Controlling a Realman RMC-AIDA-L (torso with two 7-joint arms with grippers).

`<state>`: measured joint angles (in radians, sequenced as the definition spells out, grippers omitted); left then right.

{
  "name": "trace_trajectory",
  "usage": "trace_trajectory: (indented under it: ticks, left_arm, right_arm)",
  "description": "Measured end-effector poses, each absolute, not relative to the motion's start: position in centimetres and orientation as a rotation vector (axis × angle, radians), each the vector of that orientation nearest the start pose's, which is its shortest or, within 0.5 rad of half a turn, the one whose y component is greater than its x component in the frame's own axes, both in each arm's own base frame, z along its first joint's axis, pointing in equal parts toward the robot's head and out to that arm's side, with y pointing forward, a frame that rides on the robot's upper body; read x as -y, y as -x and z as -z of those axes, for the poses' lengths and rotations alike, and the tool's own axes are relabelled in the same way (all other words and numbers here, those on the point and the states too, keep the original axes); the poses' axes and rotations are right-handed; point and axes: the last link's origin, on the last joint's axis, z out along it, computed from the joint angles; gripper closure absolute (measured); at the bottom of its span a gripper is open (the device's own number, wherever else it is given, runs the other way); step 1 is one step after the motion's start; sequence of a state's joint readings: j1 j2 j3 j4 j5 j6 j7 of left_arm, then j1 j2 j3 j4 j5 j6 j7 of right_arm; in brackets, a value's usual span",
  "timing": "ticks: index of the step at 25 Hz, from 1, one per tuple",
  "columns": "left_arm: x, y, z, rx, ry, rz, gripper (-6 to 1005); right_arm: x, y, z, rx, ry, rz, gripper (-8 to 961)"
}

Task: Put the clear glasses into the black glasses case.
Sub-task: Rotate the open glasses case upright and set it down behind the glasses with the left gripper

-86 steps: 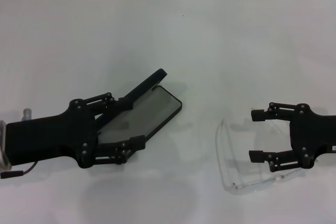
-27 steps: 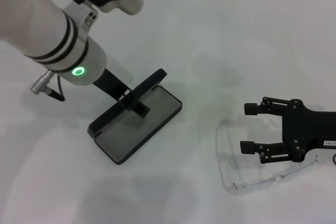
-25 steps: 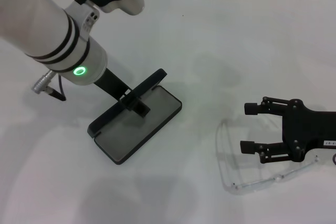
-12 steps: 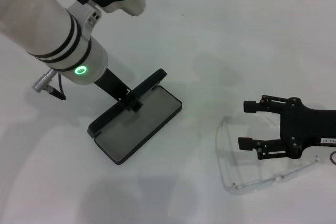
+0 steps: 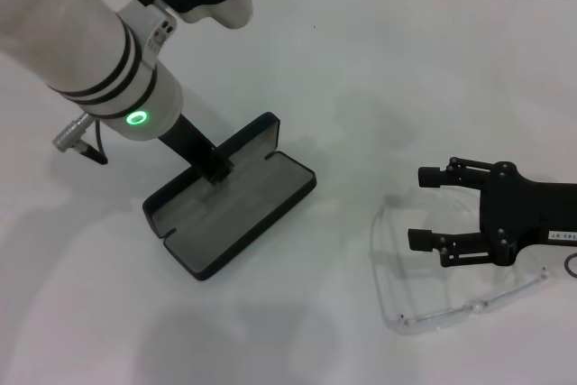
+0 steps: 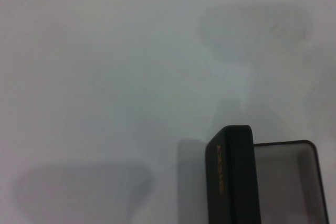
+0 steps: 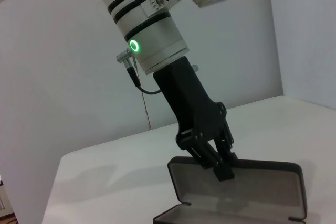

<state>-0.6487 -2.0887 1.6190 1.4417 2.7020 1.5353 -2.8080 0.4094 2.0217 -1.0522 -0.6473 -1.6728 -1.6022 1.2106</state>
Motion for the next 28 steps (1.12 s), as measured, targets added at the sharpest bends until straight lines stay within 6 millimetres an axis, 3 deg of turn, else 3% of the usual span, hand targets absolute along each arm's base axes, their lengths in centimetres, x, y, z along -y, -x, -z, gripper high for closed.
trace_trajectory:
  ticks: [5, 15, 19, 24, 28]
  left_arm:
    - [-35.4, 13.3, 2.3, 0.695, 2.538, -0.574, 778]
    - [-36.0, 10.5, 2.4, 0.059, 2.642, -0.569, 792]
    - [-36.1, 10.3, 3.0, -0.141, 2.643, -0.565, 791]
    - [-36.5, 10.8, 4.0, -0.288, 2.646, -0.582, 789]
    - [-37.0, 11.3, 4.7, -0.308, 2.651, -0.61, 788]
  right_arm:
    - [-29.7, -26.0, 0.8, -0.375, 2.83, -0.806, 80]
    - [-29.6, -26.1, 0.8, -0.4, 2.807, -0.84, 80]
    - [-29.3, -26.3, 0.9, -0.431, 2.795, -0.869, 80]
    - [-29.0, -26.5, 0.9, -0.451, 2.786, -0.884, 80]
    - [-28.9, -26.5, 1.0, -0.462, 2.785, -0.894, 80]
